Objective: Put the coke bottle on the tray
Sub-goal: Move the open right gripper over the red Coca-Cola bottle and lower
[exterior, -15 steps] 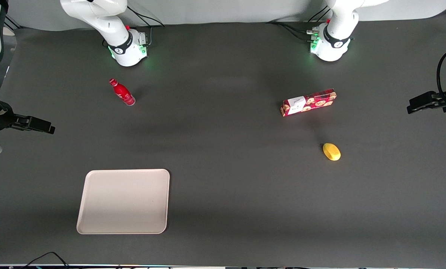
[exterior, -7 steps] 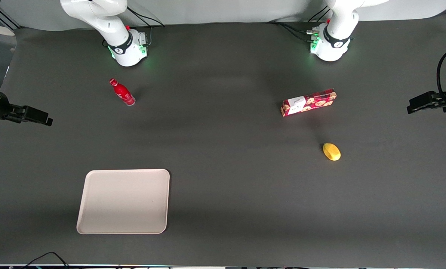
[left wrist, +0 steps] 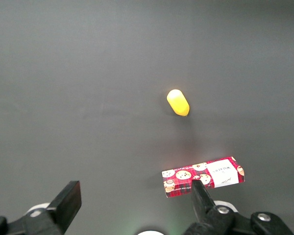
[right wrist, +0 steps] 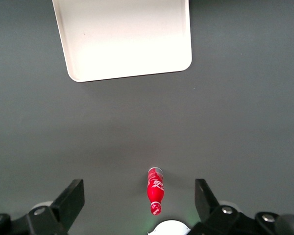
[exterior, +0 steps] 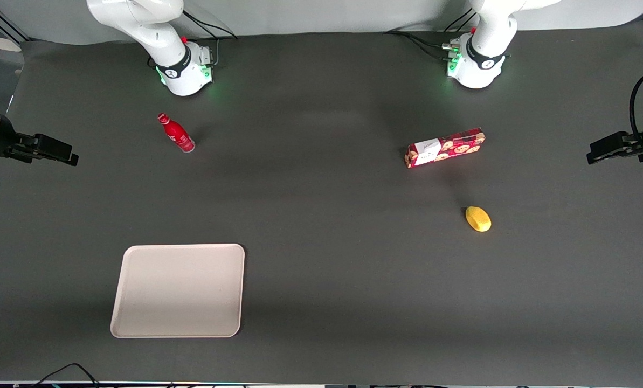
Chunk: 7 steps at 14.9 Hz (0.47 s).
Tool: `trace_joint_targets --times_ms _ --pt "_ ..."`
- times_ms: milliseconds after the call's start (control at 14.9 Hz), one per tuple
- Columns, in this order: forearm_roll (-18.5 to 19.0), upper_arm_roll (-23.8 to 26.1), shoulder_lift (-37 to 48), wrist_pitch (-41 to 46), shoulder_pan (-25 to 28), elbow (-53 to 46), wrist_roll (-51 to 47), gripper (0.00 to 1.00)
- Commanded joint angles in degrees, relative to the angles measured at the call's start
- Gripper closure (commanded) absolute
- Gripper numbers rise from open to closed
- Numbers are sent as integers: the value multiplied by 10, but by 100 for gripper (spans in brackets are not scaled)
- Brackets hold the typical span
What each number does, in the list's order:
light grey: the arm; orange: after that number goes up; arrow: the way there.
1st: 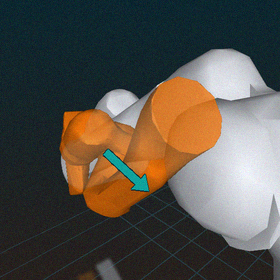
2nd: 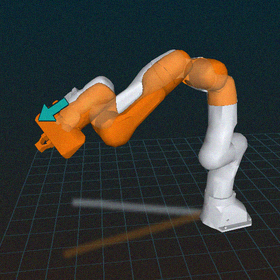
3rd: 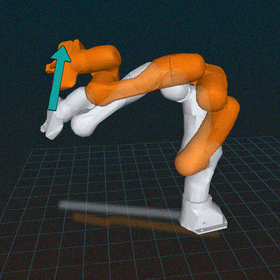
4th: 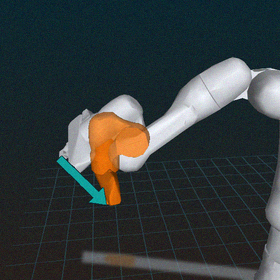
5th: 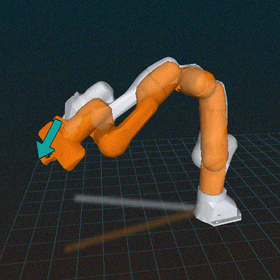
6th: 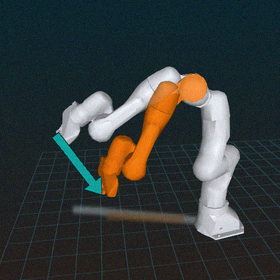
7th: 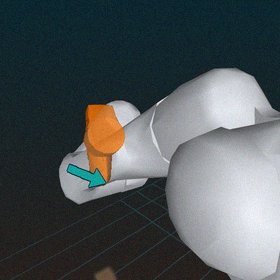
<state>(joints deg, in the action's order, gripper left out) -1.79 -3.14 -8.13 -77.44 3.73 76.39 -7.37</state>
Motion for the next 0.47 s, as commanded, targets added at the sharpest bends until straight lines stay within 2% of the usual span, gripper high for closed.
trace_joint_targets --times_ms 0,201,403 --pt "-1 4 22 34 0 3 -9 0" --pt "-3 27 65 62 1 55 -41 0" --pt "-10 72 209 -1 0 271 -87 0"
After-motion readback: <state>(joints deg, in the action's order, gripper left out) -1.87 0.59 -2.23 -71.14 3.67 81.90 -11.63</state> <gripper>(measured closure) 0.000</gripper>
